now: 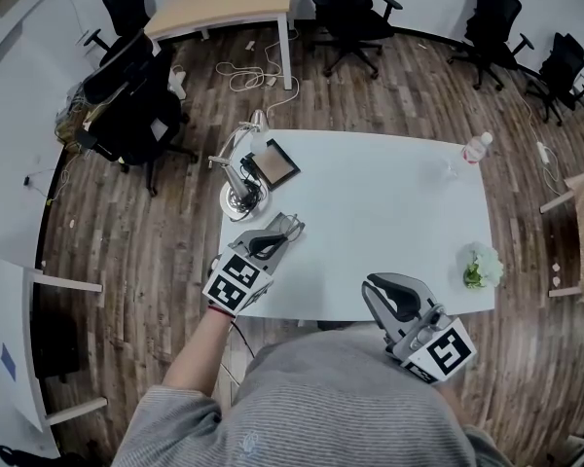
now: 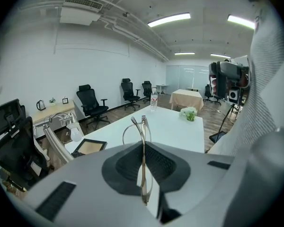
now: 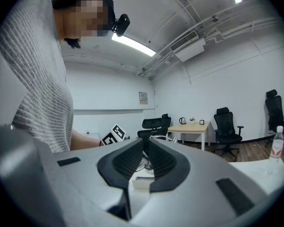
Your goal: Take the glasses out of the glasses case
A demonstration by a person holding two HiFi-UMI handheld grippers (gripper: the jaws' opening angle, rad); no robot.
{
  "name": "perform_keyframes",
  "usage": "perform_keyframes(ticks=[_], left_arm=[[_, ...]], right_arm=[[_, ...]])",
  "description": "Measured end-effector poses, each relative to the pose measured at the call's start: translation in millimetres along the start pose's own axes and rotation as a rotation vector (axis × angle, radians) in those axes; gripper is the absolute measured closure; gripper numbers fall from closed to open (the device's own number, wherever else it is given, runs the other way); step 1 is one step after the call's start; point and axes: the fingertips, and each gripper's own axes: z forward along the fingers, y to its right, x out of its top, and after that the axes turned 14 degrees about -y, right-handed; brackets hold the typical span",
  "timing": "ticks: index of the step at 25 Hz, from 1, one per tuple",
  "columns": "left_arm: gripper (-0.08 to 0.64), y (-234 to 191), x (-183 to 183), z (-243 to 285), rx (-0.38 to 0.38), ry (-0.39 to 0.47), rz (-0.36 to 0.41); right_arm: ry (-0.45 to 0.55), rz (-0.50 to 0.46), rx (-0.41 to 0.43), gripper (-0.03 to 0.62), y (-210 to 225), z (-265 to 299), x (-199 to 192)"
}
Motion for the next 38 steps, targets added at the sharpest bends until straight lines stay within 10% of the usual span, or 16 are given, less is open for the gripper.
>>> perform_keyframes(ticks=[38], left_arm=[[0.535,88,82,-85,-0.091,0.312,0.058]], right_arm=[[-0.091,-0.01,-0.052,0.575,14,3,-27]])
